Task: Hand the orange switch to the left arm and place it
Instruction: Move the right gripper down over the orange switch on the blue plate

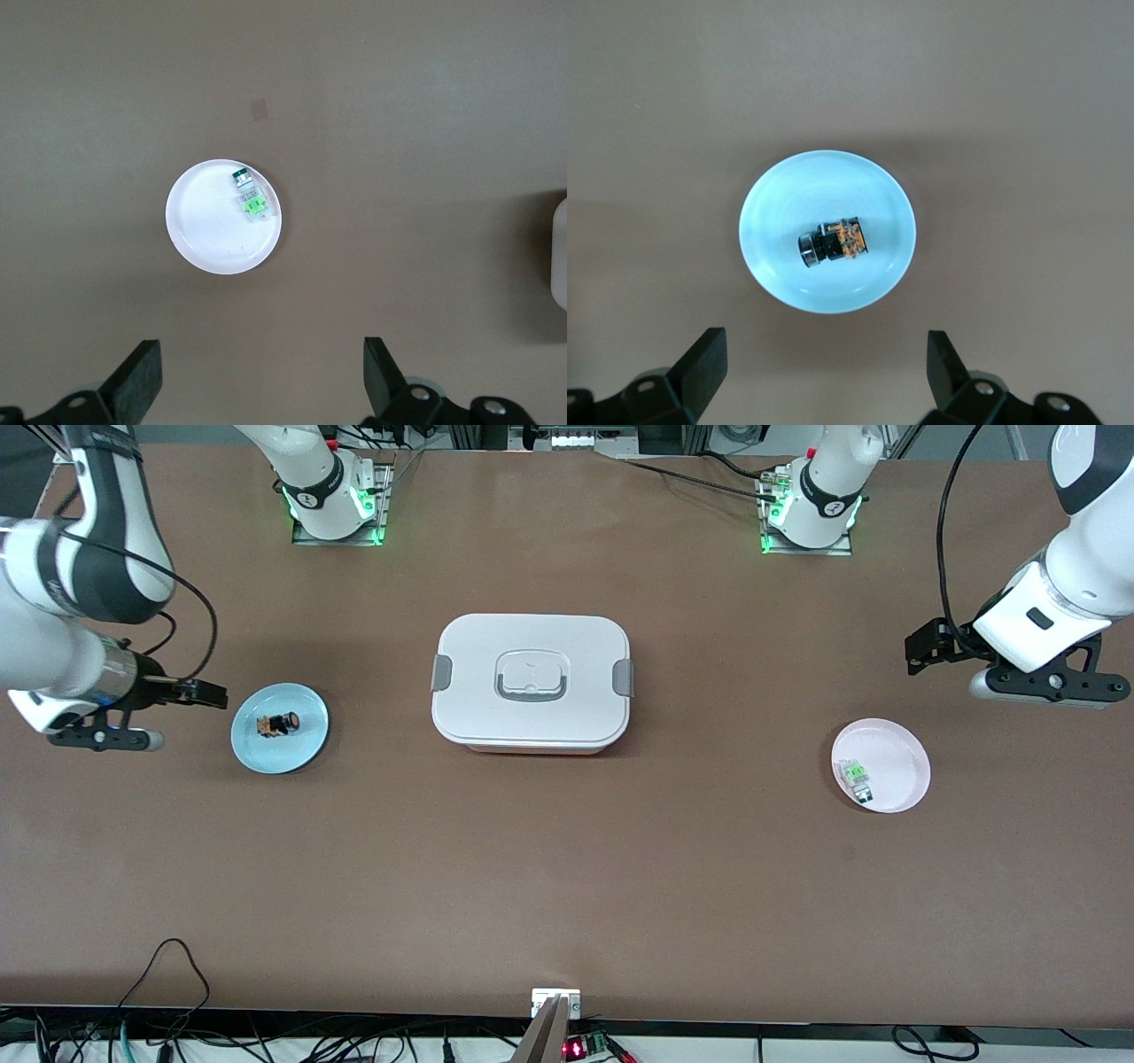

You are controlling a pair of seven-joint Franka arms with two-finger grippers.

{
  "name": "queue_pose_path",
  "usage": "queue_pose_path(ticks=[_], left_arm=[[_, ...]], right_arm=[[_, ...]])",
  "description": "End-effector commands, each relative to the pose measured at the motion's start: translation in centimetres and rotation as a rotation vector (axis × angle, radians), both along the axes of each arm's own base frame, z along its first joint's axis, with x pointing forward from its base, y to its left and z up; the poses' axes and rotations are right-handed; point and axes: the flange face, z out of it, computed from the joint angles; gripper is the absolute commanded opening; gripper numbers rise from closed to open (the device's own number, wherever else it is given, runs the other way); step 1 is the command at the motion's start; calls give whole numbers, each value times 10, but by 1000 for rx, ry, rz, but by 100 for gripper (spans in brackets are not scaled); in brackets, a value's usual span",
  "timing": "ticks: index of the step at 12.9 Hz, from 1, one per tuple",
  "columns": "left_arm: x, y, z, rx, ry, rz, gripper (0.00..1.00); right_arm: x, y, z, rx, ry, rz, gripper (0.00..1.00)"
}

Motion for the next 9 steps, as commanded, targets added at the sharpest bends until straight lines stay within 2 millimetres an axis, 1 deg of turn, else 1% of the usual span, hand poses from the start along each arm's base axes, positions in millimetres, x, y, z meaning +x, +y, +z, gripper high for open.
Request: queue_pose_path(ticks=[1,4,6,7,9], left_arm=[[1,2,7,-7,3,-15,100],[0,2,7,-5,2,-15,100],[1,2,7,-5,3,-15,100],[1,2,7,-5,3,-15,100],[1,1,7,-5,3,-16,100]], right_arm=[[-23,2,-37,17,-35,93,100],[-29,5,-78,13,-42,183,100],[-27,8,-94,-36,-31,253,100],[-27,7,-101,-40,-22,262,100],[-25,5,-117,-24,-23,336,100]])
